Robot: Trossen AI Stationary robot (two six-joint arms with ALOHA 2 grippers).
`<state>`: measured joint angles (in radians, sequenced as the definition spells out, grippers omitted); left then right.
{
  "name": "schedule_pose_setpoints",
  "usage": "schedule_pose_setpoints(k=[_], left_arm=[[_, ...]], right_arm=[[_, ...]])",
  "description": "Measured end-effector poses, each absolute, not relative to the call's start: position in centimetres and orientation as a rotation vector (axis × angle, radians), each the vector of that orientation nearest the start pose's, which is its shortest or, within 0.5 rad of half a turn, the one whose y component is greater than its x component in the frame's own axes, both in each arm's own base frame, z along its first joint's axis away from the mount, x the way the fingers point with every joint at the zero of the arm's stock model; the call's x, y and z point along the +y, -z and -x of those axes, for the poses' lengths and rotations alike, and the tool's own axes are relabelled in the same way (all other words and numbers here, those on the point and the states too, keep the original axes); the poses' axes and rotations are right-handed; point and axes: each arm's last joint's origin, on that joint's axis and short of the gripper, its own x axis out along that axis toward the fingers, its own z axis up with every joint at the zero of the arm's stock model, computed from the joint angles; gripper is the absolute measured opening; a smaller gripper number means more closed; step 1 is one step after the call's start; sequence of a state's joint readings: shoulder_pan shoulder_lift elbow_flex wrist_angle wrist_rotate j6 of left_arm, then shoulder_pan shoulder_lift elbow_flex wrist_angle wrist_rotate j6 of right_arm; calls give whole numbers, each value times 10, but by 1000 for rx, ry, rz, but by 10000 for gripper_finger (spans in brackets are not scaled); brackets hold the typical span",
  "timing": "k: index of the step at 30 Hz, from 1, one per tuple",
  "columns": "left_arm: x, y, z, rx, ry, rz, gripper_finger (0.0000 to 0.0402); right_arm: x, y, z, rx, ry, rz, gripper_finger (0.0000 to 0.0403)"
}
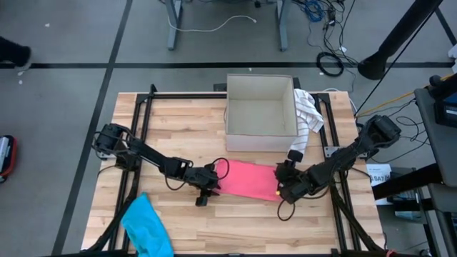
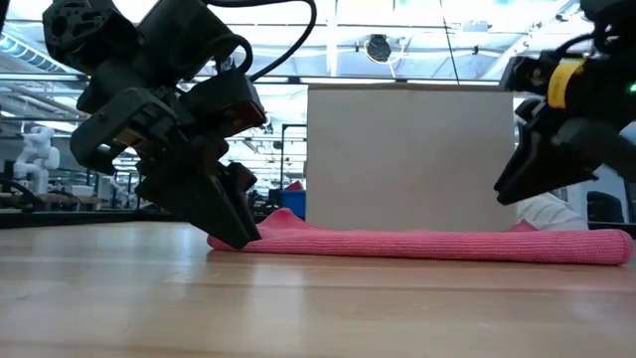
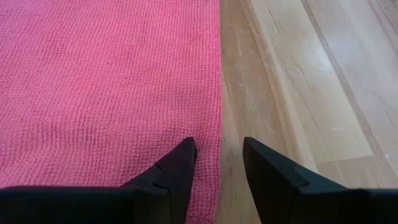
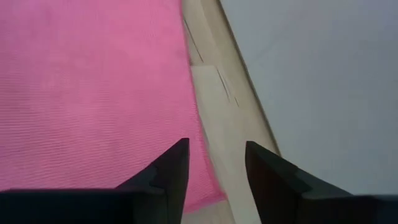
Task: Fold towel
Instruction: Fold the pink microfiber towel
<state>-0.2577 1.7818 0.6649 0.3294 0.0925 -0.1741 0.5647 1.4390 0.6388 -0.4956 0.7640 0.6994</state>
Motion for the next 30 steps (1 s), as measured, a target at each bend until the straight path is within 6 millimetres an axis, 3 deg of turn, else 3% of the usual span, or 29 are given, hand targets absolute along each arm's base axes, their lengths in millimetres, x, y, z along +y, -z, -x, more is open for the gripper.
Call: schedule_pose_setpoints(k=[7, 12, 18, 30], left_arm=[[-79, -111, -290, 804, 263, 100, 148], [-78, -119, -288, 801, 255, 97, 148], [-78, -120, -287, 797, 251, 69, 148], [-81, -135, -299, 608, 269, 82, 148]], right_arm=[[114, -164, -189, 802, 406, 116, 153], [137, -169, -193, 731, 233, 52, 153], [164, -154, -201, 714, 49, 58, 153], [172, -128, -199, 797, 63, 96, 153]])
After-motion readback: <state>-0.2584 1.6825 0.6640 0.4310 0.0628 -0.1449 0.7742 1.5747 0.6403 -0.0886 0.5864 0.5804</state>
